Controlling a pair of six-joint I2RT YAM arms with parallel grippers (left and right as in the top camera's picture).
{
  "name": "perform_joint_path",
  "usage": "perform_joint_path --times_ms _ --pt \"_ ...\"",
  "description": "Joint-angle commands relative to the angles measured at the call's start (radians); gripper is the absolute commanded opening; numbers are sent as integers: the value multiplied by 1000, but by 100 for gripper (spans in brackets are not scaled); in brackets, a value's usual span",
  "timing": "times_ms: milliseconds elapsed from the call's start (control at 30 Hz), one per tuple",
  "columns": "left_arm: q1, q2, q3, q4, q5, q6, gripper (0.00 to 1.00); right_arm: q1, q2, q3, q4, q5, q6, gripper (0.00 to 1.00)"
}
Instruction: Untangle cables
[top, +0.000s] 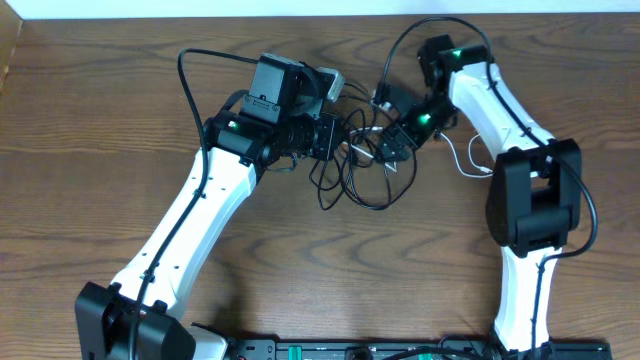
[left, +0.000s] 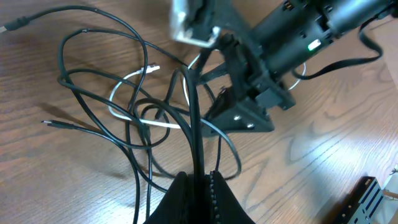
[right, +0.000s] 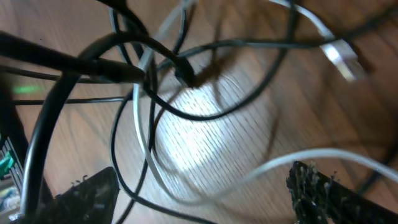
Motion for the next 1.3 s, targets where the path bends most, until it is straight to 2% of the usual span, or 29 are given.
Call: perform_joint_path --times_ms 0,267,367,467,633,767,900,1133,1267 --pt "6 0 10 1 13 -5 8 19 51 -4 11 -26 -21 77" --pt "6 0 10 1 13 -5 8 31 83 -4 44 -29 24 58" --pt "6 0 10 1 13 -5 7 31 84 -4 43 -18 26 35" --pt "6 0 10 1 13 -5 7 18 77 -1 43 -17 80 1" --pt "6 0 10 1 13 -5 7 -45 31 50 0 50 229 1" --pt "6 0 10 1 13 -5 7 -138 -56 150 -63 92 318 1" --pt "6 0 10 1 13 -5 8 -247 -162 264 -85 198 468 1" --pt "7 0 10 1 12 -5 7 -480 -322 391 -50 428 639 1" --pt "15 0 10 -3 -23 -5 8 -622 -374 413 0 444 677 1"
